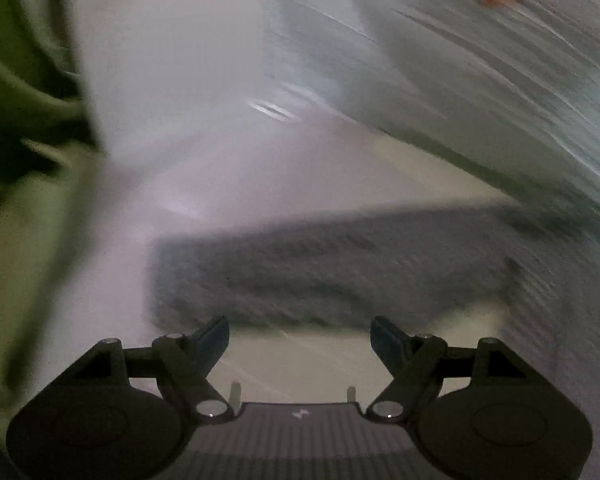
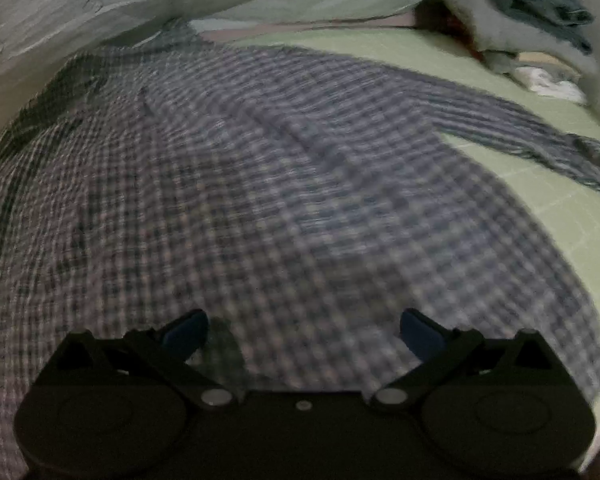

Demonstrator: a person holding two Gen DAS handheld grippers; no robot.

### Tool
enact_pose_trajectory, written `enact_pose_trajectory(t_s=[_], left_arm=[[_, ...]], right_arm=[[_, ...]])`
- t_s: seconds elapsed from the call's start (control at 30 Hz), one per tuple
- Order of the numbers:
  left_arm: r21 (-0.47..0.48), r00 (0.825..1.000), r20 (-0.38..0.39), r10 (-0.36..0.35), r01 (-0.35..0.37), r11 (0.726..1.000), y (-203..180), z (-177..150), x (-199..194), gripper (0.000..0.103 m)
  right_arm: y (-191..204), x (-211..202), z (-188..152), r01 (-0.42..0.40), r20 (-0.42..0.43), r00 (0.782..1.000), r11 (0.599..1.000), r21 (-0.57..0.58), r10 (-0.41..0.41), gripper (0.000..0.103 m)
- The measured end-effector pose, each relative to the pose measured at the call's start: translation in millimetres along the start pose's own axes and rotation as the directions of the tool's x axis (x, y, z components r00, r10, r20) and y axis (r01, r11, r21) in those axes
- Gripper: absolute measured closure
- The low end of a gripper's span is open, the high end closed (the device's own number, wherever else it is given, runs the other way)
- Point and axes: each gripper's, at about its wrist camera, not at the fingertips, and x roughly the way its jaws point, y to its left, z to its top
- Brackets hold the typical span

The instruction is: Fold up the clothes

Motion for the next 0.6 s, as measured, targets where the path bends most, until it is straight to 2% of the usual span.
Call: enact_pose_trajectory(t_s=[0.1, 0.2, 0.27, 0.37, 0.43, 0.47, 0.5, 0.53, 0.57, 0.6], left_arm=[[0.106, 0.989, -0.102, -0.104, 0.115, 0.988, -34, -24, 2, 0.024], [0.156, 0.972, -0.179, -0.151, 0.179, 0.971, -60, -49, 2, 0.024], [0.171, 0.969, -0.207, -0.132, 0.169, 0.971, -71, -64, 2, 0.024], [0.181, 0.972, -0.226, -0.067, 0.110, 0.977, -80, -83, 1, 0.025], [0.152, 0.971, -0.231, -0.060, 0.097, 0.984, -82, -91, -1, 0.032], [0.133, 0.970, -0.233, -0.064, 0.097, 0.986, -83, -94, -3, 0.038], [0.117, 0.972, -0.225, -0.063, 0.091, 0.989, -83, -97, -5, 0.049], [0.106, 0.975, -0.214, -0.055, 0.080, 0.991, -84, -100, -8, 0.065], [0.097, 0.975, -0.215, -0.047, 0.070, 0.993, -85, -102, -11, 0.079], [0.090, 0.975, -0.220, -0.040, 0.061, 0.994, -86, -104, -14, 0.100]], right_arm=[[-27, -8, -1, 0.049, 0.028, 0.998, 0.999, 0.023, -0.050, 0.000], [-57, -7, 5, 0.100, 0.038, 0.994, 0.994, 0.037, -0.101, 0.000], [-79, -5, 9, 0.129, 0.033, 0.991, 0.991, 0.030, -0.130, 0.000], [-110, -3, 14, 0.147, 0.013, 0.989, 0.989, 0.028, -0.147, 0.002], [-125, 0, 17, 0.143, 0.004, 0.990, 0.990, 0.020, -0.143, 0.012], [-132, 4, 18, 0.122, -0.010, 0.992, 0.992, 0.008, -0.122, 0.023], [-136, 7, 18, 0.101, -0.023, 0.995, 0.995, -0.001, -0.101, 0.034], [-141, 7, 19, 0.065, -0.016, 0.998, 0.998, 0.000, -0.065, 0.039], [-144, 7, 20, 0.034, -0.013, 0.999, 0.999, -0.004, -0.034, 0.058], [-146, 6, 21, 0.008, -0.009, 1.000, 1.000, -0.017, -0.008, 0.089]])
